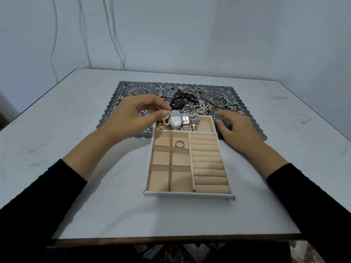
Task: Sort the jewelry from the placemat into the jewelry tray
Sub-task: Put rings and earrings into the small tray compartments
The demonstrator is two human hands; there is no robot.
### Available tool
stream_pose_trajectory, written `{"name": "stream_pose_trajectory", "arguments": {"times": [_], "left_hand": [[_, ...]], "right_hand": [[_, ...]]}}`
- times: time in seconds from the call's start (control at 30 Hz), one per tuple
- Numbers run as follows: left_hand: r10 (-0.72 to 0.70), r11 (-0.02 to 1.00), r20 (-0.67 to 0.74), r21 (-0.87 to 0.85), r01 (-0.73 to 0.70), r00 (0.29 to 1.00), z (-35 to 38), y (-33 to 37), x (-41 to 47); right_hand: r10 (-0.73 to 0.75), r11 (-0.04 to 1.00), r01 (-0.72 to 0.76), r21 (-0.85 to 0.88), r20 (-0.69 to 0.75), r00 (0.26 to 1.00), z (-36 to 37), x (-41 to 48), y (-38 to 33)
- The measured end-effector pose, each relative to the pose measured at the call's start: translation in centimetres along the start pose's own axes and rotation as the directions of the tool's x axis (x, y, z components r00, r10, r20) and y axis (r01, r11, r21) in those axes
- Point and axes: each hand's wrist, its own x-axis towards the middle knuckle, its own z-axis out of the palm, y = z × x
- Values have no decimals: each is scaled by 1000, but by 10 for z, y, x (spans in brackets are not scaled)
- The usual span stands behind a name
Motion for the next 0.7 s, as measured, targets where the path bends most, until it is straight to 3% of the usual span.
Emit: {"name": "stream_pose_trajectory", "arguments": {"times": [0.33, 0.7], "left_hand": [[-65, 998, 157, -15, 68, 985, -1, 5, -6], [10, 975, 310, 209, -78, 951, -8, -4, -4]], "right_hand": [[-49, 998, 53, -40, 94, 994, 8, -1, 9], [-54, 997, 58, -44, 77, 996, 8, -1, 10]]}}
